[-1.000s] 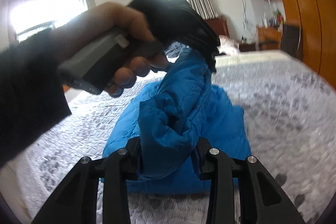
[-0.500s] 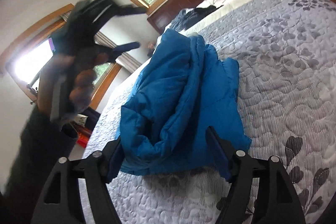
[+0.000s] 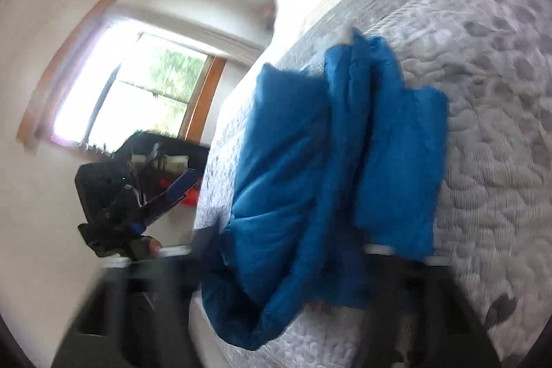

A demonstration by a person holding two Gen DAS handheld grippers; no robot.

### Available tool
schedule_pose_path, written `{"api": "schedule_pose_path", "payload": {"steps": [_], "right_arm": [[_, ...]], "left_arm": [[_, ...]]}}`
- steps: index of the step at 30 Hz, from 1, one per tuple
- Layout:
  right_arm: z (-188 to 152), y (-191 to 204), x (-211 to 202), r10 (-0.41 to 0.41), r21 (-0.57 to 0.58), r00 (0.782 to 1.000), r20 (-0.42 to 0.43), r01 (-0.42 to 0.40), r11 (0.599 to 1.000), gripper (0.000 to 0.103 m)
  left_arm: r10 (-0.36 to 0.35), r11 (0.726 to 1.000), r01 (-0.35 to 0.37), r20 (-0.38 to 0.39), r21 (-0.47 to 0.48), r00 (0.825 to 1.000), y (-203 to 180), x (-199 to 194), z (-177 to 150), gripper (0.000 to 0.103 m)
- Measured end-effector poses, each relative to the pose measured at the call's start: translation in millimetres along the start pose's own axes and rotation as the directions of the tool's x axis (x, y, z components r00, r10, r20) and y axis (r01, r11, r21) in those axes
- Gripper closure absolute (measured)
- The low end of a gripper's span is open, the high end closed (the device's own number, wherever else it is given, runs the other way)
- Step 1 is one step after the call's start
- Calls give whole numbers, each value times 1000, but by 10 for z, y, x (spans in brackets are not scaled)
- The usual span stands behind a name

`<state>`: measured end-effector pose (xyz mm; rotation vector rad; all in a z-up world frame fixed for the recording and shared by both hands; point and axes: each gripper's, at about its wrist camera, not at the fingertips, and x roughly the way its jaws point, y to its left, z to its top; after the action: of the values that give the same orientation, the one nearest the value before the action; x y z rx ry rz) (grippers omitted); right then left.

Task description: Fold large clothes

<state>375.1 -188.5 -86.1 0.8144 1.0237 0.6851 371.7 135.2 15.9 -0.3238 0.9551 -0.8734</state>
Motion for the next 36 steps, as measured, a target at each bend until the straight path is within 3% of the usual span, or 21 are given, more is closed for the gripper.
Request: {"api": "schedule_pose_path", "payload": {"steps": [2, 4, 7, 9, 12, 15, 16, 19, 21, 22, 23, 25, 29, 32, 34, 36], "right_arm": [[-46, -53, -43, -9, -18, 1000, 13, 9, 1000, 82], [-138, -236, -152, 4, 1, 999, 39, -4, 1000, 87], [-316, -745, -204, 24, 102, 997, 69, -31, 994, 88], [-380, -879, -184, 42, 119, 996, 75, -51, 992, 88], [-356, -715, -350, 59, 78, 992, 111, -68, 995, 76], [-194, -512, -572, 42, 35, 984, 173, -49, 998, 63], [-120, -427, -600, 45, 27, 983, 179, -51, 998, 54], [99, -277, -458, 24, 27, 989, 144, -29, 999, 31], [198, -262, -257, -10, 46, 994, 108, 5, 999, 31], [227, -280, -186, -8, 53, 996, 84, 4, 999, 44], [260, -302, -105, -10, 60, 998, 57, 6, 998, 76], [252, -294, -72, -7, 33, 999, 49, 6, 999, 90], [153, -559, -201, -11, 54, 994, 111, 5, 999, 93], [94, -886, -180, 15, 140, 994, 111, -31, 990, 93], [114, -903, -188, 23, 150, 994, 104, -39, 988, 91], [188, -845, -193, 28, 132, 995, 93, -40, 990, 86]], "left_arm": [[-34, 999, 34, -5, 7, 999, -29, 5, -122, 10], [-79, 997, 79, -22, 22, 997, -51, 54, -269, 10], [-130, 989, 133, -51, 64, 990, -96, 193, -516, 10], [-113, 991, 120, -94, 67, 989, -65, 382, -627, 10], [-90, 994, 96, -88, 58, 992, 25, 547, -715, 8], [-135, 990, 137, -73, 21, 988, 87, 545, -658, 7], [-139, 990, 140, -73, 16, 988, 105, 551, -659, 7], [-139, 990, 140, -69, 15, 988, 108, 567, -730, 7], [-134, 991, 135, -61, 8, 989, 84, 531, -780, 7], [-131, 991, 132, -59, 9, 990, 48, 513, -776, 7], [-137, 990, 138, -54, 15, 989, 7, 493, -768, 8], [-173, 983, 176, -42, 58, 984, -166, 420, -755, 8], [-230, 959, 239, -78, 155, 970, -540, 588, -765, 8], [-191, 961, 217, -154, 173, 969, -567, 1003, -873, 8], [-144, 966, 178, -176, 190, 974, -548, 1182, -931, 8], [-146, 968, 178, -178, 179, 973, -514, 1207, -946, 8]]}}
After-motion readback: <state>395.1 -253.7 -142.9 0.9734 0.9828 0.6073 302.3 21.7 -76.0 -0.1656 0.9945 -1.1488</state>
